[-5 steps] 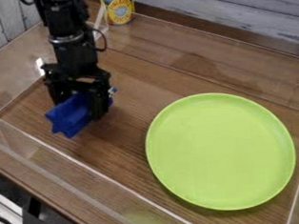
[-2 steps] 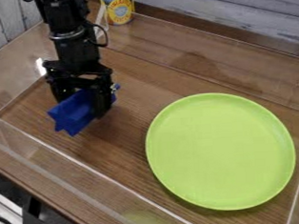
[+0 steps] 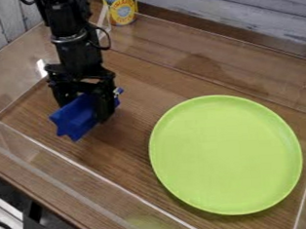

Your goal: Remove the blue object from inside the green plate and put it on the table

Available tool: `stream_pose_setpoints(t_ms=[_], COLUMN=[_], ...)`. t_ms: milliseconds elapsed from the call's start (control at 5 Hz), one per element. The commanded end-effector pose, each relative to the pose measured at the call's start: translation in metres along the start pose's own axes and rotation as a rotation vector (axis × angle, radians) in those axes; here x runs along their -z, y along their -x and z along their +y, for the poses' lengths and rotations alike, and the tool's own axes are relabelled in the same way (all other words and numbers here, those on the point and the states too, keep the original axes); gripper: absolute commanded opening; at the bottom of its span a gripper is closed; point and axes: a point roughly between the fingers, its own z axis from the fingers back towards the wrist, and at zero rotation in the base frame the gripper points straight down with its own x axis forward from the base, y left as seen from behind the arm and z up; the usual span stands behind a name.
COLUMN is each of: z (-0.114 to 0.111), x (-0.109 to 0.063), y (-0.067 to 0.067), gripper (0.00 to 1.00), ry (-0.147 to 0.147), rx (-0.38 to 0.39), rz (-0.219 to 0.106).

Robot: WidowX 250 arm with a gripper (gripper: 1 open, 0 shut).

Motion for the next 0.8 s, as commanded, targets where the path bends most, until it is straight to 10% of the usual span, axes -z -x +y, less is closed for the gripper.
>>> stream_pose_setpoints(t_ms=[0, 600], z=[0.0032, 0.0047], x=[-0.0103, -0.0067], y=[-0.0004, 0.0025], gripper=[1.0, 1.0], ry=[-0.01, 0.012], rx=[-0.009, -0.019], rz=[-0.046, -0.03])
